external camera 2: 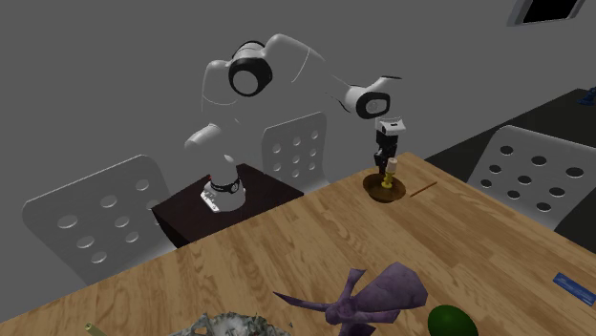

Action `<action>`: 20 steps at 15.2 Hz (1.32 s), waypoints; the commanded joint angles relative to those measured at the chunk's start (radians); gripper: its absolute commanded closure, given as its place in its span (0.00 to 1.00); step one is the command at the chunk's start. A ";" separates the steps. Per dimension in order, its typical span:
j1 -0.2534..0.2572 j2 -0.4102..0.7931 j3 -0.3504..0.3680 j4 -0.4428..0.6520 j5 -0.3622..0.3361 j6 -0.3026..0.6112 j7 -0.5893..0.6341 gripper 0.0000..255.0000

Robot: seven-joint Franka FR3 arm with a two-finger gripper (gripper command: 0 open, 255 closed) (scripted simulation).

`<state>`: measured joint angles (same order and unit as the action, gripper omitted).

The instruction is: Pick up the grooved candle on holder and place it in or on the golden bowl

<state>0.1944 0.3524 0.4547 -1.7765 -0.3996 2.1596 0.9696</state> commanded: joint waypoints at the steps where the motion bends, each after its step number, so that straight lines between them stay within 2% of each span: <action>1: 0.000 0.000 0.000 0.000 0.000 0.000 0.000 1.00; 3: 0.000 0.000 0.000 0.000 0.000 0.000 0.000 1.00; 4: 0.000 0.000 0.000 0.000 0.000 0.000 0.000 0.00; 9: 0.000 0.000 0.000 0.000 0.000 0.000 0.000 0.00; 13: -0.001 -0.060 0.021 0.044 0.043 -0.096 -0.027 0.00; 20: -0.001 -0.060 0.021 0.044 0.044 -0.096 -0.027 0.00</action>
<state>0.1930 0.2921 0.4754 -1.7328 -0.3561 2.0636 0.9430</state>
